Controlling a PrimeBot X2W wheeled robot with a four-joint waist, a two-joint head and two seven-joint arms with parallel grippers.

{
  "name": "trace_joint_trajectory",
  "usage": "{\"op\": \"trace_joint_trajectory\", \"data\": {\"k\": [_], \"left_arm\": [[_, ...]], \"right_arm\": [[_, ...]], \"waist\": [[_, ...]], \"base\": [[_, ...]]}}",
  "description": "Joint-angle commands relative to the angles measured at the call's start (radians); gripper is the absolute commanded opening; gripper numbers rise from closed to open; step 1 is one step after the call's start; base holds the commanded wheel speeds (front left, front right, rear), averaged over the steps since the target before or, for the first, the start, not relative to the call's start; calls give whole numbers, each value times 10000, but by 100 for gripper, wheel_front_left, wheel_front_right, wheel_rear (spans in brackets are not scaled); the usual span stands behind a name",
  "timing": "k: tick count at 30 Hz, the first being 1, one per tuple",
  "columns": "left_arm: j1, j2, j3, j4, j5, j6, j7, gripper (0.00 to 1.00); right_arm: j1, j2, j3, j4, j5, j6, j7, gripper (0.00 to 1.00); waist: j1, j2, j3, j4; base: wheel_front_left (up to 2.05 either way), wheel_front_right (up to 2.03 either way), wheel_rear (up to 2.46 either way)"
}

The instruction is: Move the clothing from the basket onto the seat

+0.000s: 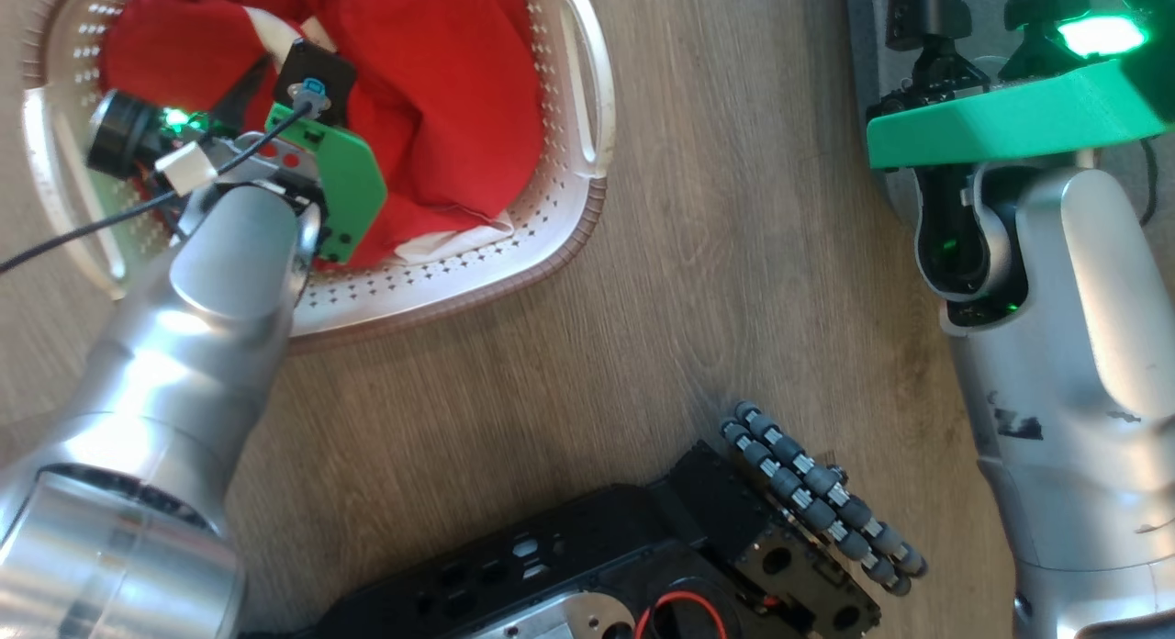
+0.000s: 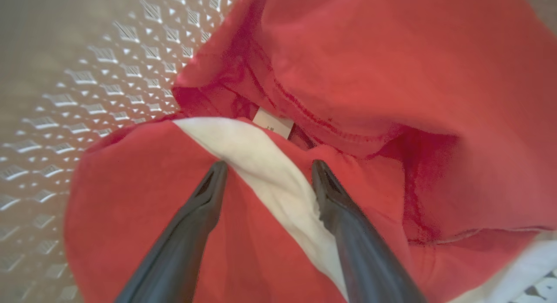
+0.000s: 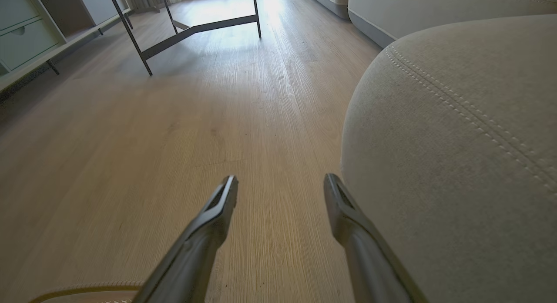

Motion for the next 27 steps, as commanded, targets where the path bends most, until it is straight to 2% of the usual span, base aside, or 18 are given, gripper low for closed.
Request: {"op": "trace_joint_trajectory", "data": {"k": [1, 8, 18, 19, 21, 27], "left_arm": [[-22, 278, -11, -10, 141, 107, 105, 100], [-319, 528, -559, 186, 567, 205, 1065, 100], [-549, 543, -1097, 260, 861, 55, 2035, 99], [-547, 543, -1163, 265, 893, 13, 2115, 64], [-535, 540, -1249, 270, 914, -49, 2131, 0], [-361, 473, -1116, 277, 592, -101, 1782, 0]], "right_arm": [[278, 92, 68, -350, 100, 71, -46, 100], [353, 92, -21, -373, 168, 71, -46, 100], [307, 93, 9, -416, 209, 71, -46, 100], [297, 93, 4, -414, 208, 71, -46, 100], [276, 93, -1, -405, 189, 71, -46, 100], [223, 93, -79, -308, 46, 71, -46, 100]], "waist": [[0, 0, 106, -94], [0, 0, 285, -124], [0, 0, 422, -29], [0, 0, 428, -17], [0, 0, 433, 13], [0, 0, 290, 122]], "base": [[0, 0, 0], [0, 0, 0], [0, 0, 0], [0, 0, 0], [0, 0, 0], [0, 0, 0]]}}
